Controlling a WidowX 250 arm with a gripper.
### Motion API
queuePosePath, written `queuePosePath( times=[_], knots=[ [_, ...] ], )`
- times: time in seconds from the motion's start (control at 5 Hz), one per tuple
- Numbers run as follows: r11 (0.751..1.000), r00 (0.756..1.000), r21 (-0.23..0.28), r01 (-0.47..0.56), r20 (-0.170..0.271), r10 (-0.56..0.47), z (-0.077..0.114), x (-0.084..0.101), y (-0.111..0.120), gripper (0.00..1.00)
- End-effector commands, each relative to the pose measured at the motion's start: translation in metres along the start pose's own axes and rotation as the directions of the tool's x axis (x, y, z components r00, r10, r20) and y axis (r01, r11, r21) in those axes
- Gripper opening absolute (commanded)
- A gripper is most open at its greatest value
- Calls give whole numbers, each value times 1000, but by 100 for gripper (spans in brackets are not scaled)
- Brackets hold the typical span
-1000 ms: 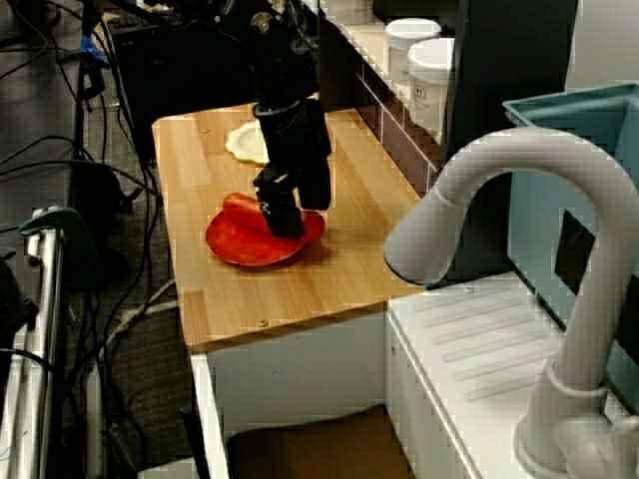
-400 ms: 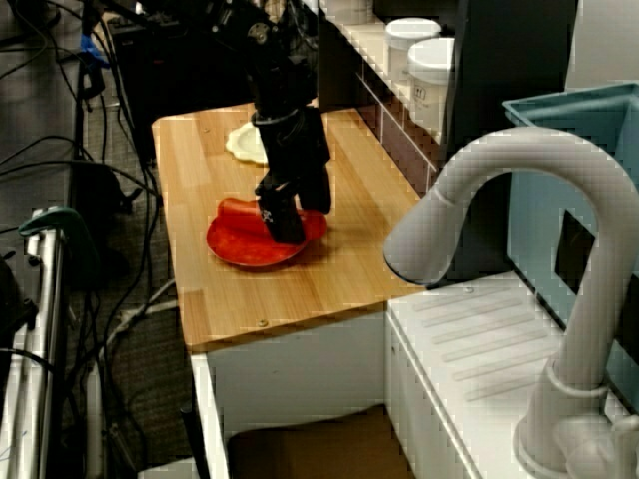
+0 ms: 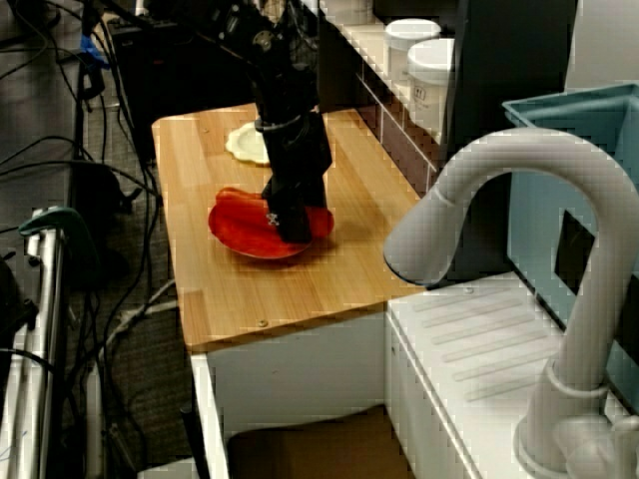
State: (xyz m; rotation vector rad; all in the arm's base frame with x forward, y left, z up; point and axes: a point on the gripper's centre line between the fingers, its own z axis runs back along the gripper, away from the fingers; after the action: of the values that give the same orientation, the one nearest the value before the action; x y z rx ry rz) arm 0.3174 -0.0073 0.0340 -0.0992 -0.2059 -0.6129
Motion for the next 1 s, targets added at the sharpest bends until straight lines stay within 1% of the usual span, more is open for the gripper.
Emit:
queuePosePath(
  times=[0.0, 0.2, 0.4, 0.6, 0.8],
  knots=[
    [1000, 999, 9, -26, 45, 26, 28, -7, 10, 0],
    [999, 996, -1, -37, 79, 37, 46, -11, 16, 0],
    [998, 993, 1, -57, 100, 57, 66, -19, 25, 0],
    [996, 987, 12, -93, 131, 91, 85, -30, 40, 0],
    [985, 974, 29, -168, 160, 161, 97, -43, 74, 0]
  ],
)
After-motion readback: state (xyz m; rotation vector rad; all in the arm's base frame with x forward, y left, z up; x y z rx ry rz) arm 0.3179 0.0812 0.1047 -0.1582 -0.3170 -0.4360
